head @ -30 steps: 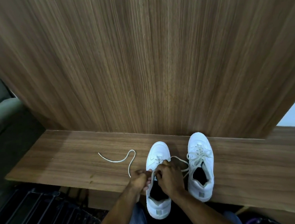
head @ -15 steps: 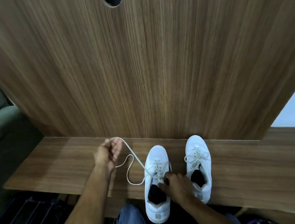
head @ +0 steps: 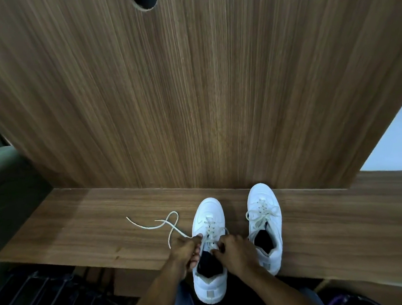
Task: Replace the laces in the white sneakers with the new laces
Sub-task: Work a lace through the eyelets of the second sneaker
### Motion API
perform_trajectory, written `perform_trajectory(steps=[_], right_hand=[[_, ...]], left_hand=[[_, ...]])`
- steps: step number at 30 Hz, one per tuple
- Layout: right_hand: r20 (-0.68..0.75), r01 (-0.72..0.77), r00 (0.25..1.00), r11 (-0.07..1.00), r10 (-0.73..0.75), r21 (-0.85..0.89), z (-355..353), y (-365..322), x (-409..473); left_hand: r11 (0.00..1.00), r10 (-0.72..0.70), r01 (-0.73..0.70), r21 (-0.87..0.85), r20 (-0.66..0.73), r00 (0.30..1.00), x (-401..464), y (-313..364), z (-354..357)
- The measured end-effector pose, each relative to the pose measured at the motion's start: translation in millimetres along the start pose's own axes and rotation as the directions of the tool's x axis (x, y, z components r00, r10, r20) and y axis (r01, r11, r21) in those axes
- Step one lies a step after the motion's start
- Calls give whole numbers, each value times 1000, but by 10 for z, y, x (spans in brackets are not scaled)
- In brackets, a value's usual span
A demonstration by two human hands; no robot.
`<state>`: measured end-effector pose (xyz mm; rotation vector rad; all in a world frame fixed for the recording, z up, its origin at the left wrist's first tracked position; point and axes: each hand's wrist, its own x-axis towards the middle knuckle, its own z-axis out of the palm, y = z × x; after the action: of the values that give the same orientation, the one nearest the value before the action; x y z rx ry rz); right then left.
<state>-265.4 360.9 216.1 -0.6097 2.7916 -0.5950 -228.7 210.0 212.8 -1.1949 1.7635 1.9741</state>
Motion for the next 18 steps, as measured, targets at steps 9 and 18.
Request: perform_trajectory(steps=[9,18], right_hand=[[31,-1,1000,1000,0,27,-24,38,10],[33,-38,999,998,37,40,-19,23,10]], left_hand=[[861,217,-336,-382,-322,921,-36,696,-333],[934,177,-230,-274,-206,963,-9,576,-401]])
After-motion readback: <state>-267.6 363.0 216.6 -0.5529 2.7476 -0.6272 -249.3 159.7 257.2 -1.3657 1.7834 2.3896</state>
